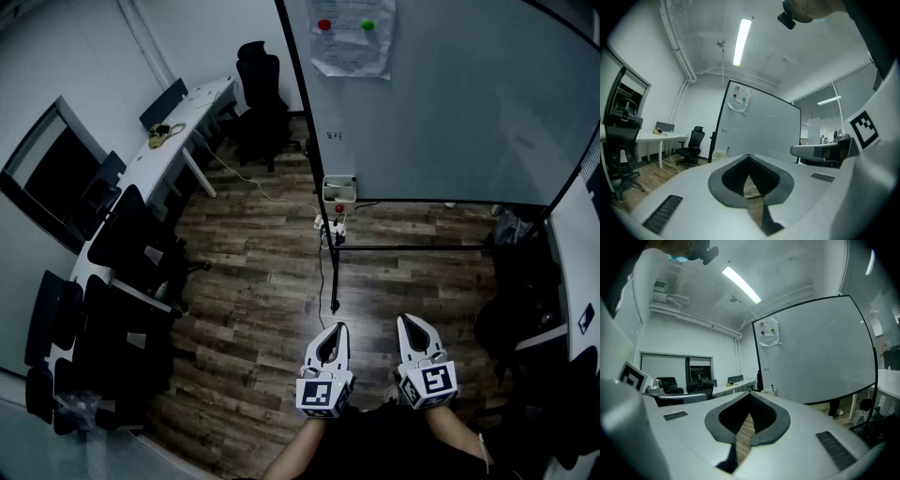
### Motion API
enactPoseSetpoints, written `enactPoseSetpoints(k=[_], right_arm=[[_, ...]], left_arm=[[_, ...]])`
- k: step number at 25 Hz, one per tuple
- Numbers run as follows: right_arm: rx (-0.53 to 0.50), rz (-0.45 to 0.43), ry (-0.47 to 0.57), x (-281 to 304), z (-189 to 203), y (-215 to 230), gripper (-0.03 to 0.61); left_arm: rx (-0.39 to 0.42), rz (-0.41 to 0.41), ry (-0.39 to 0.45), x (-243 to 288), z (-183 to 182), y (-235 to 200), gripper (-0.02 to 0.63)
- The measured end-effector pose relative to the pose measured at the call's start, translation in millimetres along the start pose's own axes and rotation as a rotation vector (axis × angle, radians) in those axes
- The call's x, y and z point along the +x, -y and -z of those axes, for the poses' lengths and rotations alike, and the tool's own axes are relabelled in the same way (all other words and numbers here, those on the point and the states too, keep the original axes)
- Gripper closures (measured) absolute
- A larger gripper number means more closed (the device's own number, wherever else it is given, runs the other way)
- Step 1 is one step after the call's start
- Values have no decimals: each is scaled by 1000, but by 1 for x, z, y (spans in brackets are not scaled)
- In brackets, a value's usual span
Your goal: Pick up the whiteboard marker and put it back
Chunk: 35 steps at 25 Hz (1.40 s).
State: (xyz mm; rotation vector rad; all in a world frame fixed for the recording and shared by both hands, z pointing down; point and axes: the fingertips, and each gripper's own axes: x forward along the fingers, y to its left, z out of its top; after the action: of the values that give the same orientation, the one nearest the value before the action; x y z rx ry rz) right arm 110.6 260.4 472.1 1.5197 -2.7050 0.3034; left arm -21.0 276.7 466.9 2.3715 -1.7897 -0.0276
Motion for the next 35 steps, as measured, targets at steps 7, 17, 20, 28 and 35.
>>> enactPoseSetpoints(k=[7,17,20,28,35], right_arm=[[-13,-4,10,1,-3,-5,572],[-29,26,-4,5,-4,-13,572],[-24,18,14,7,-3,-18,572],[-28,36,5,19,0,-45,572],[-22,73,-11,28,10,-53,572]], left_arm=[[13,20,2,-3,6,-5,606],[27,35,6,-5,-1,-13,606],[16,31,16,-6,-3,-19,606],[13,83,22,-14,-5,-38,606],[8,114,4,-13,0,-57,606]])
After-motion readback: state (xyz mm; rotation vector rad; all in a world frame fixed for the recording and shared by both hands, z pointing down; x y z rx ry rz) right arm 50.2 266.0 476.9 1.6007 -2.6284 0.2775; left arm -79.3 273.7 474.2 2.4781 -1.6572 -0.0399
